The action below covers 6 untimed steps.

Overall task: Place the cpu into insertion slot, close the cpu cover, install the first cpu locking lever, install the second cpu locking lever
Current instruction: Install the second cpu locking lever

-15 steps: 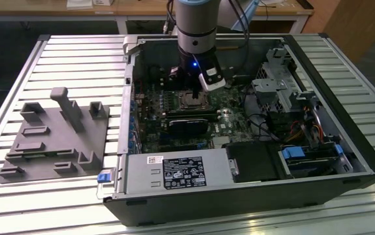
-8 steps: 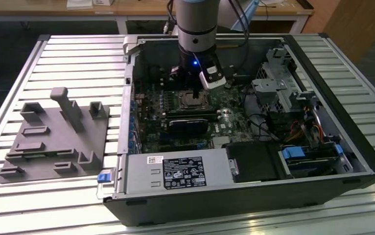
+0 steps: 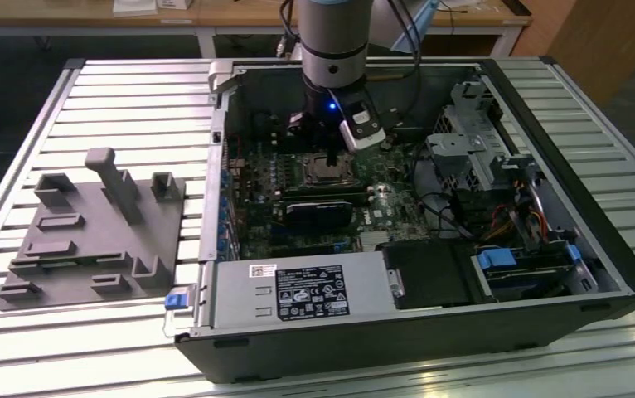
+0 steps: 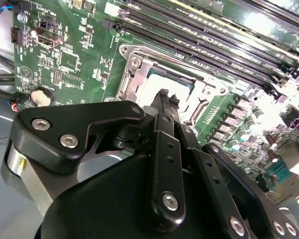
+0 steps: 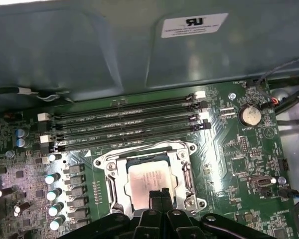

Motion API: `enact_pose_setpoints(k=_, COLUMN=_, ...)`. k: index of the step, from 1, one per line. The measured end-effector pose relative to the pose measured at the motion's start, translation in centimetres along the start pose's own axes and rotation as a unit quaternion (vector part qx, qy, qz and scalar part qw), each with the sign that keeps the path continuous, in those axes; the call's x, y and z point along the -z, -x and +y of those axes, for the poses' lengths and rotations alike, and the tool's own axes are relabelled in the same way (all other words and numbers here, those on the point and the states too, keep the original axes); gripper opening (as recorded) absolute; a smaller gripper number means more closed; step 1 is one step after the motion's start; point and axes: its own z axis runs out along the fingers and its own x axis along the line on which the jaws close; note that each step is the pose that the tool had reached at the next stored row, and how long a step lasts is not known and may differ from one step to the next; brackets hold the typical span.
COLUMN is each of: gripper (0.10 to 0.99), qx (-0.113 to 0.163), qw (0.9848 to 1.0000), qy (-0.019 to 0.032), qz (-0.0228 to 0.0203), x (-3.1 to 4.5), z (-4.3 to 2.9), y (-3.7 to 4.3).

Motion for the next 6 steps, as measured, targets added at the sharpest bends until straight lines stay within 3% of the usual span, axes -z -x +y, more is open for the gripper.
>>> enact_pose_setpoints(k=6, gripper=0.106, qx=0.001, qw=1.0, qy=0.0001, qz=0.0001, x=0.0, z=0.0, y=0.0)
